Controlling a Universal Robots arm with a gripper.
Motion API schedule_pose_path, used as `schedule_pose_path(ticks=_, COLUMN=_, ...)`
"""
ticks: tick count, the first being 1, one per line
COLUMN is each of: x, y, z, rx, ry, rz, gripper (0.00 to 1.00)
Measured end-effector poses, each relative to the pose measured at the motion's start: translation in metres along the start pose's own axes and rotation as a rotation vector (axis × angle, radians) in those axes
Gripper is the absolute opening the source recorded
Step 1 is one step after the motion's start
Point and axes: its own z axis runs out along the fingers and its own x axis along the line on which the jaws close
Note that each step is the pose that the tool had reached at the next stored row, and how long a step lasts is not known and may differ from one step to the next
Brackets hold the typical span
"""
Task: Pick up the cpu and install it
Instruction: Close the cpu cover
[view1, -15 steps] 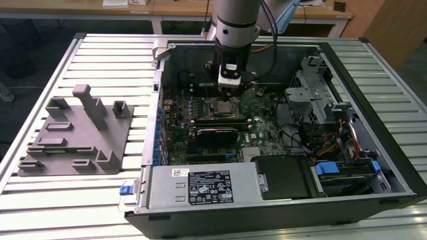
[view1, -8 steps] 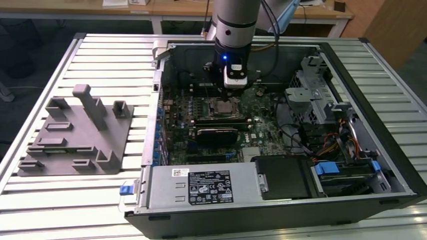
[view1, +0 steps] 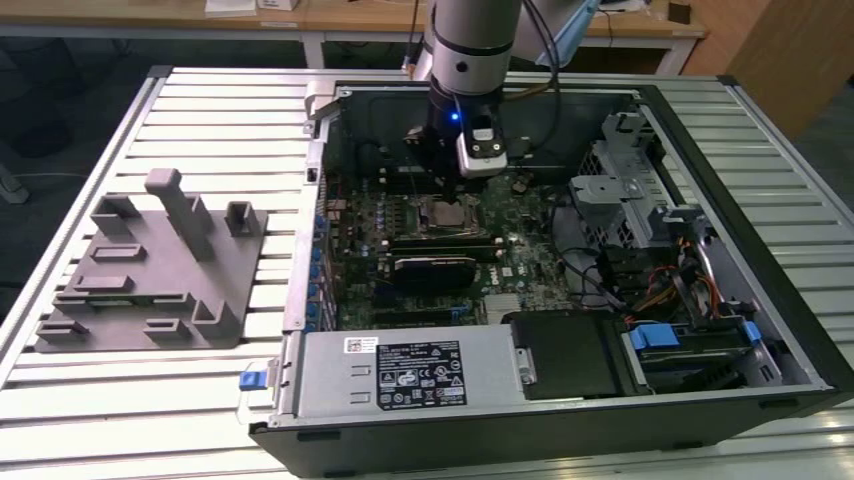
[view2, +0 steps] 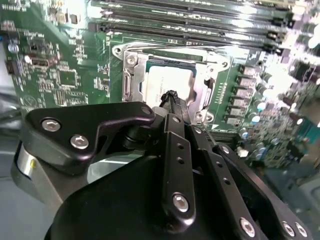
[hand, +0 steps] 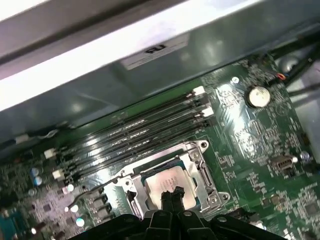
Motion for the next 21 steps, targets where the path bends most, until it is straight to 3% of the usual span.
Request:
schedule_pose_path(ticks=13, x=0.0, y=0.0, z=0.0011, rx=0.0092, ry=-0.0013, rz=-0.234, gripper=0.11)
schedule_pose_path(ticks=16, x=0.0, y=0.0, z=0.0017, rx=0.0132, ry=-0.0033, rz=-0.25, gripper=0.11)
schedule_pose_path(ticks=18, x=0.0005, y=-0.0003, z=0.0024, rx=0.0115, ry=-0.0115, rz=-0.254, gripper=0.11)
schedule_pose_path(ticks=21, x=0.0016, y=-0.0009, z=0.0035, rx=0.0049, ry=-0.0347, rz=-0.259, gripper=0.11)
